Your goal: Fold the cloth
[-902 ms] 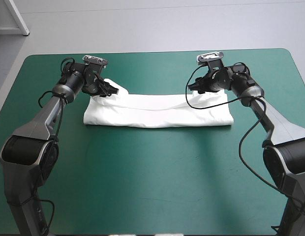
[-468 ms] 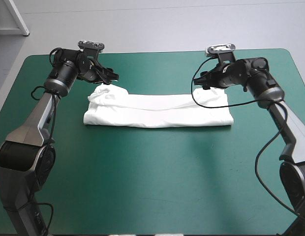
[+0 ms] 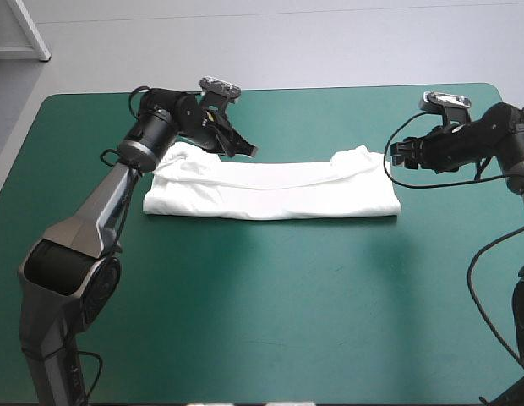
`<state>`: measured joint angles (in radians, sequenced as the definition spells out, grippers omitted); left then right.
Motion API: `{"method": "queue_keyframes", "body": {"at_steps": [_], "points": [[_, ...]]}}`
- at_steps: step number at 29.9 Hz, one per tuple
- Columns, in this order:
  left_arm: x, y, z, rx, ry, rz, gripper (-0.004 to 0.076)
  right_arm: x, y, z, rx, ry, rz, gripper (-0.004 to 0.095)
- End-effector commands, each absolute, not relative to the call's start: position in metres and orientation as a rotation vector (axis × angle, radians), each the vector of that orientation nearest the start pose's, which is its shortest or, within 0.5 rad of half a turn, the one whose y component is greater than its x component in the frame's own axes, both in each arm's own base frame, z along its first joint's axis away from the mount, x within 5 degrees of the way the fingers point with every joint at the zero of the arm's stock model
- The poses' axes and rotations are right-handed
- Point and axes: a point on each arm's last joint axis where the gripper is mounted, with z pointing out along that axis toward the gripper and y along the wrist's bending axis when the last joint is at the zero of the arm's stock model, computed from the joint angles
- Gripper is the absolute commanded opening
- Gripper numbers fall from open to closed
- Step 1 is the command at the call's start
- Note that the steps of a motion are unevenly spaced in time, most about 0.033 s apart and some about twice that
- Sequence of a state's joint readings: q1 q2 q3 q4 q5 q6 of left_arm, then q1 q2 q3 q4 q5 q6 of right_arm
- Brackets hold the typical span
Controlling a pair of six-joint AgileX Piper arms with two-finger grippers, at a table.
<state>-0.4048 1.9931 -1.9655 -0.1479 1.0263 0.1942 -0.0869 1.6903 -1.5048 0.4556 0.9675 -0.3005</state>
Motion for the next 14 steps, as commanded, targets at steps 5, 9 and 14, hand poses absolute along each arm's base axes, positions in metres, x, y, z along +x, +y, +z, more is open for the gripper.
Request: {"method": "queue_keyframes", "body": {"at_steps": [5, 9, 14], "points": [[0.406, -0.229, 0.319, 0.750, 2.397, -0.397, 0.0021, 0.361, -0.015, 0.332, -0.001, 2.447, 0.439, 0.0573], [0.411, -0.245, 0.295, 0.773, 2.414, -0.404, 0.0020, 0.367, -0.016, 0.321, 0.012, 2.455, 0.477, 0.0573], [0.420, -0.250, 0.269, 0.780, 2.448, -0.392, 0.0019, 0.381, -0.011, 0.295, 0.021, 2.499, 0.604, 0.0591]]}}
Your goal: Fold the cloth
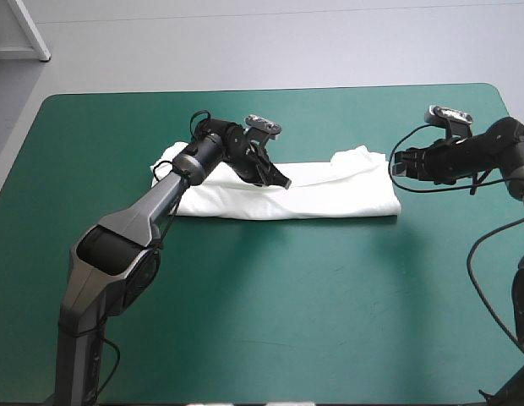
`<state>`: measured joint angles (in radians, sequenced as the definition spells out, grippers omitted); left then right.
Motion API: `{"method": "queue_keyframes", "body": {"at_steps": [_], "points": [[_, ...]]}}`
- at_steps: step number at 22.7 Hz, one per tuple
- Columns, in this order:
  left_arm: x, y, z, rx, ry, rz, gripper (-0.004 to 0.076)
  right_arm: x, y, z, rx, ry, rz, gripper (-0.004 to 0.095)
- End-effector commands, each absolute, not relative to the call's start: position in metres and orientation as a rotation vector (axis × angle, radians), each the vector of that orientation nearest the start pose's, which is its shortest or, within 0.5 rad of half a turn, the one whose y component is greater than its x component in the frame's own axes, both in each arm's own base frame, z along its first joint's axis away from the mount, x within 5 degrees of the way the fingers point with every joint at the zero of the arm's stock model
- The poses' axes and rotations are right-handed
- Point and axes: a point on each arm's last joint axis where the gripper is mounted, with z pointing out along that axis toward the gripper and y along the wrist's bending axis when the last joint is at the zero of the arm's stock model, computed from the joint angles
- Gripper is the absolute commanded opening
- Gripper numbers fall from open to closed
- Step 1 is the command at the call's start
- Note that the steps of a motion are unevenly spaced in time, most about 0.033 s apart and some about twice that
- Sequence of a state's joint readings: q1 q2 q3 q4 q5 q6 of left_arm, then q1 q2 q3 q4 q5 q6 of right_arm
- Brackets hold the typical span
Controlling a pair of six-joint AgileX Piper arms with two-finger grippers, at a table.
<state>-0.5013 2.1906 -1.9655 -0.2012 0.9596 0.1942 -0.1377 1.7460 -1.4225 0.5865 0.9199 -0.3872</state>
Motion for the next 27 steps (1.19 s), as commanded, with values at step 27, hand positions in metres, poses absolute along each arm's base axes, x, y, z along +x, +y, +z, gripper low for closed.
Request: {"method": "queue_keyframes", "body": {"at_steps": [27], "points": [[0.425, -0.251, 0.247, 0.807, 2.495, -0.339, 0.0019, 0.410, 0.032, 0.221, 0.100, 2.642, 0.839, 0.0302]]}}
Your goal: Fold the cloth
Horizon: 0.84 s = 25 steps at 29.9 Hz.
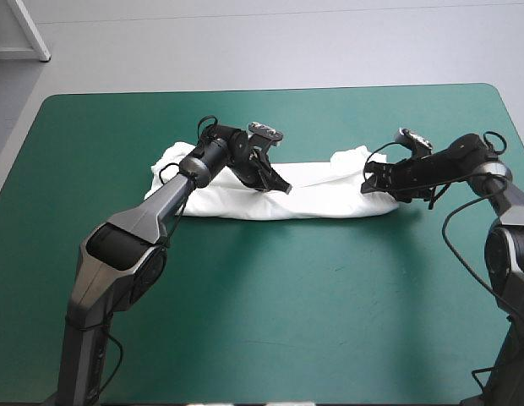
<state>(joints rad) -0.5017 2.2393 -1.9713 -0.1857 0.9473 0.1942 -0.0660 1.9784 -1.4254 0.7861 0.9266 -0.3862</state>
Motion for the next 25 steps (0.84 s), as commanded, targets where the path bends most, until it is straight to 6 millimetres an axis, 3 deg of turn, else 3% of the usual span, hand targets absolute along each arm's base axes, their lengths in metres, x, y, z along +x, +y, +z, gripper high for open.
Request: {"method": "queue_keyframes", "body": {"at_steps": [1, 3, 4, 8, 13, 25], "points": [[0.425, -0.251, 0.247, 0.807, 2.495, -0.339, 0.0019, 0.411, 0.034, 0.222, 0.100, 2.636, 0.832, 0.0208], [0.425, -0.251, 0.247, 0.807, 2.495, -0.339, 0.0019, 0.412, 0.035, 0.222, 0.105, 2.626, 0.834, 0.0020], [0.425, -0.251, 0.247, 0.807, 2.495, -0.339, 0.0019, 0.412, 0.035, 0.223, 0.106, 2.623, 0.836, -0.0016], [0.425, -0.251, 0.247, 0.807, 2.495, -0.339, 0.0019, 0.414, 0.038, 0.236, 0.094, 2.591, 0.888, -0.0017], [0.425, -0.250, 0.247, 0.810, 2.498, -0.337, 0.0019, 0.415, 0.052, 0.277, 0.004, 2.477, 0.996, -0.0017], [0.425, -0.250, 0.247, 0.809, 2.503, -0.338, 0.0019, 0.406, 0.126, 0.386, -0.286, 2.221, 1.071, -0.0017]]}}
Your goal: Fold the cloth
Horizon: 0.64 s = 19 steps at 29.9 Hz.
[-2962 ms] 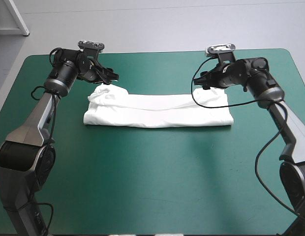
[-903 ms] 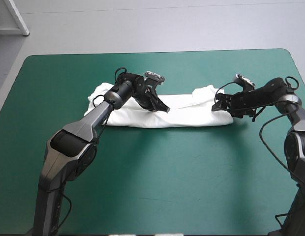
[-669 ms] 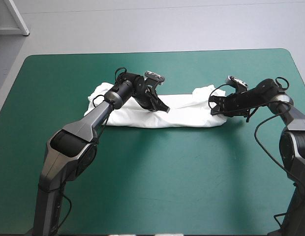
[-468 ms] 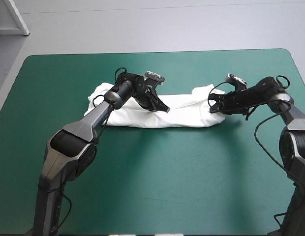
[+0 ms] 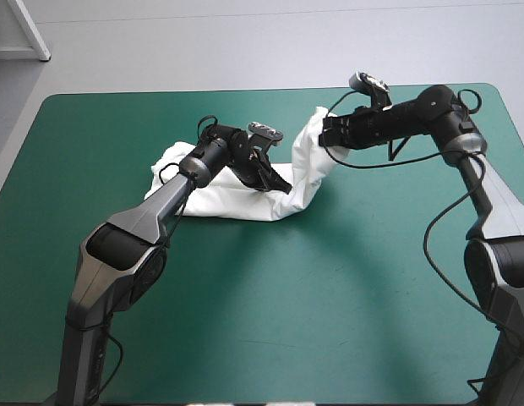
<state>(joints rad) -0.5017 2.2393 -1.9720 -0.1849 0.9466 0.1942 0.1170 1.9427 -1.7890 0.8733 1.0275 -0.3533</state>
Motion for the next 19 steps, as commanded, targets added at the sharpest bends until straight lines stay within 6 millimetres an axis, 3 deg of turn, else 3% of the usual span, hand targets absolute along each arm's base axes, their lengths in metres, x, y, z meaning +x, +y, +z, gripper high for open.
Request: {"method": "queue_keyframes", "body": {"at_steps": [1, 6, 10, 15, 19], "points": [[0.425, -0.250, 0.247, 0.808, 2.503, -0.340, 0.0019, 0.405, 0.131, 0.394, -0.302, 2.198, 1.075, -0.0017], [0.425, -0.250, 0.247, 0.808, 2.503, -0.340, 0.0019, 0.400, 0.141, 0.417, -0.326, 2.133, 1.075, -0.0017], [0.425, -0.249, 0.255, 0.812, 2.502, -0.338, 0.0019, 0.401, 0.142, 0.417, -0.319, 2.133, 1.080, -0.0017], [0.422, -0.237, 0.295, 0.794, 2.476, -0.227, 0.0019, 0.403, 0.149, 0.411, -0.335, 2.146, 1.102, -0.0017], [0.413, -0.216, 0.335, 0.762, 2.431, -0.033, 0.0019, 0.403, 0.160, 0.409, -0.349, 2.138, 1.115, -0.0017]]}}
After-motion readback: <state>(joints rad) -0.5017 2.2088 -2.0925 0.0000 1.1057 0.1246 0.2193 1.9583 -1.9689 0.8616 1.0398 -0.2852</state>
